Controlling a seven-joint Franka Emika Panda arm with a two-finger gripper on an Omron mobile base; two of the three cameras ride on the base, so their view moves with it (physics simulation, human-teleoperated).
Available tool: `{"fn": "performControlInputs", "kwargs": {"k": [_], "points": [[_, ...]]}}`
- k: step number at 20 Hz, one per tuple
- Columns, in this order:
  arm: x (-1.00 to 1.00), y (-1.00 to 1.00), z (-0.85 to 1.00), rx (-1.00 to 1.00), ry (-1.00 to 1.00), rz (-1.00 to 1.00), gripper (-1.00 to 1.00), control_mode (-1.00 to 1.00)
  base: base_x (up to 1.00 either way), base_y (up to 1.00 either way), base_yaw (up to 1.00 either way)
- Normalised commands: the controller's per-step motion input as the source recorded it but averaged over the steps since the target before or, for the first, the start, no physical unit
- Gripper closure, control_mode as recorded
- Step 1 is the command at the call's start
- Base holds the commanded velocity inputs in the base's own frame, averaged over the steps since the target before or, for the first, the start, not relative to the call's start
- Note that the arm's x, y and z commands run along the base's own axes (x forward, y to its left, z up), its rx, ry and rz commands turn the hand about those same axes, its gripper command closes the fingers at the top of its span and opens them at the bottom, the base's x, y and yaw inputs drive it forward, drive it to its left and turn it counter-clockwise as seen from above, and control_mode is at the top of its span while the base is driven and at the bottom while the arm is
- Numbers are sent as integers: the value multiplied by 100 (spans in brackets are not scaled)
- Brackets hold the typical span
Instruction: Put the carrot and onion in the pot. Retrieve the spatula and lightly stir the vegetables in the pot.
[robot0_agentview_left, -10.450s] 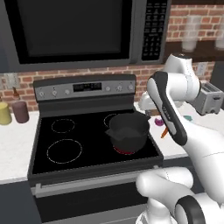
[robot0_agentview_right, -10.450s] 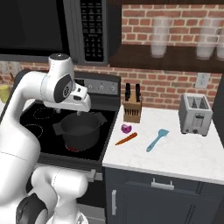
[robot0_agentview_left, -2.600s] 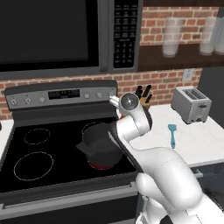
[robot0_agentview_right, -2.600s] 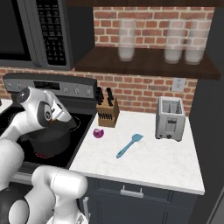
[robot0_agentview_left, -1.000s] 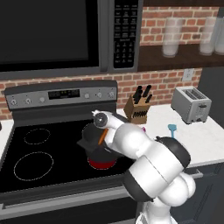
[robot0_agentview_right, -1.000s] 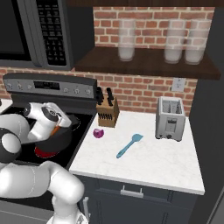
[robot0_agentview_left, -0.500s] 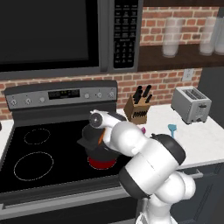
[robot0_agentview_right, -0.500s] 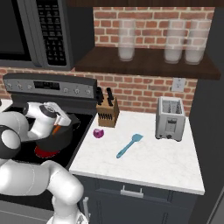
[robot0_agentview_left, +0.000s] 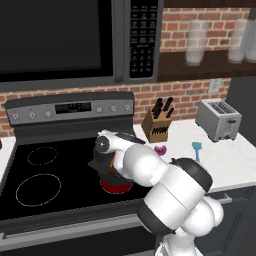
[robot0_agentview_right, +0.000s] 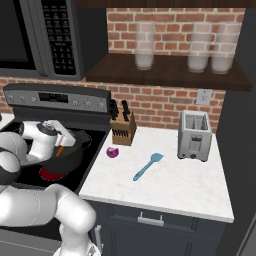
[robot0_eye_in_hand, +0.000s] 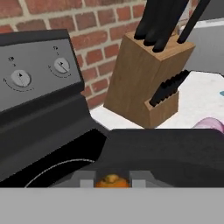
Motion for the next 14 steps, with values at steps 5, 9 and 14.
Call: {"fn": "performControlInputs", "kwargs": {"k": [5, 9, 14], "points": [[-34, 39, -2, -2, 0, 0, -100, -100, 0, 0, 0], [-13, 6, 0, 0, 0, 0, -100, -100, 0, 0, 0], [-22, 0, 14, 0, -2, 0, -100, -100, 0, 0, 0]]}}
